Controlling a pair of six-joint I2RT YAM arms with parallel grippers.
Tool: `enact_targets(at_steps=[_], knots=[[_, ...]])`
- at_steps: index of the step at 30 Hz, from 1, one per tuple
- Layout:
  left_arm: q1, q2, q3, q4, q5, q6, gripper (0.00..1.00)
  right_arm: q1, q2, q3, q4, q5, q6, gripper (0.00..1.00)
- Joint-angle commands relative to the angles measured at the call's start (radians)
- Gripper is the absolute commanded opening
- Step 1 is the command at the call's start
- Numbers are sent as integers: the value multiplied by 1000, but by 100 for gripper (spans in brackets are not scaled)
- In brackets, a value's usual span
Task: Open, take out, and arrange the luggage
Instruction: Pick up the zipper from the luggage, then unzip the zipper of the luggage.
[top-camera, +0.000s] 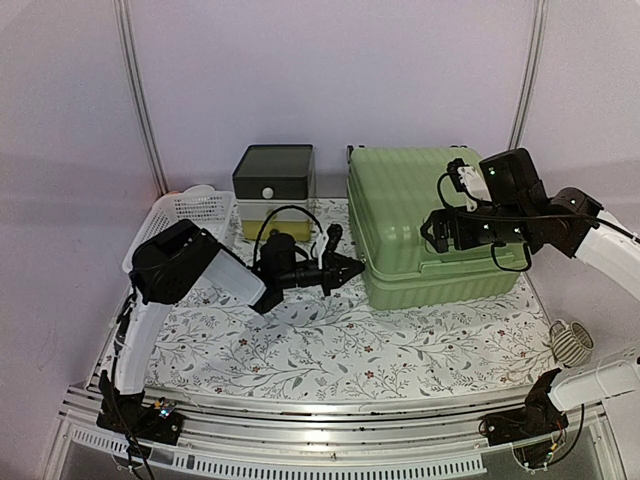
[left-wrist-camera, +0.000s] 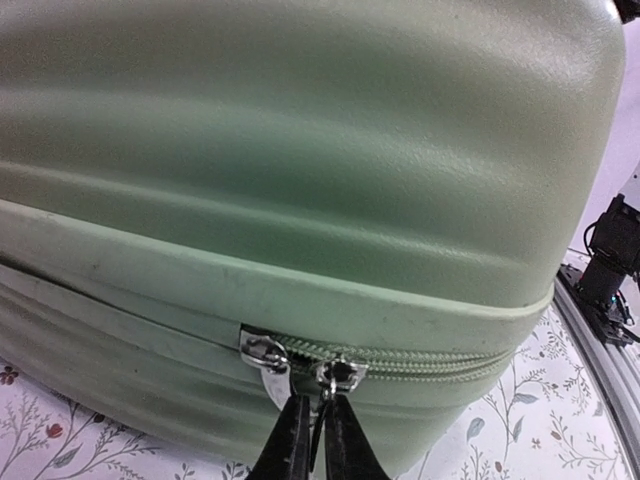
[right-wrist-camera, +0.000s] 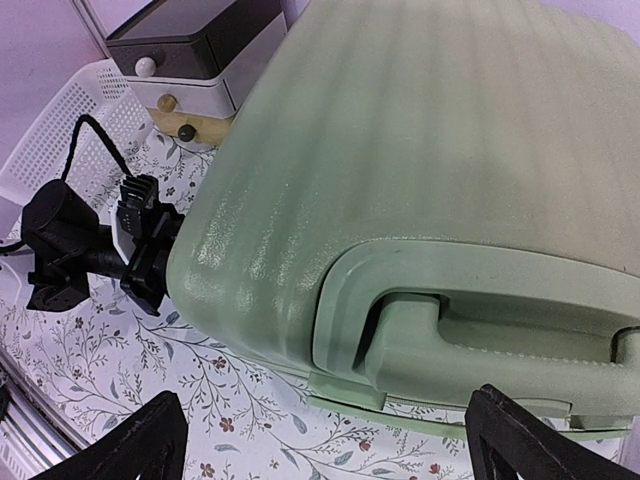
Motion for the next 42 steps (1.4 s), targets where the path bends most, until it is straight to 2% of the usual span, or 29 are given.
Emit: enact_targets(at_steps=[1,5,14,22,33,42], knots=[[6,3,19,-6,26,2,7,-6,-22,-18,10,1,10,99],[6,0,13,-7,28,4,0,-7,-19,-25,13,-1,13,99],[-9,-43,-70,56,-5,-7,0,-6,9,-73,22,-9,25,99],[-63,-110,-153,63,-58,42,0,-6,60,-108,51,-47,23,100],[-184,-195,-262,54,-150,109,0,-1,203,-84,104,5,3,89],[-354,-236,-272,53,-235,175,0,65,305,-54,159,30,-18,88]])
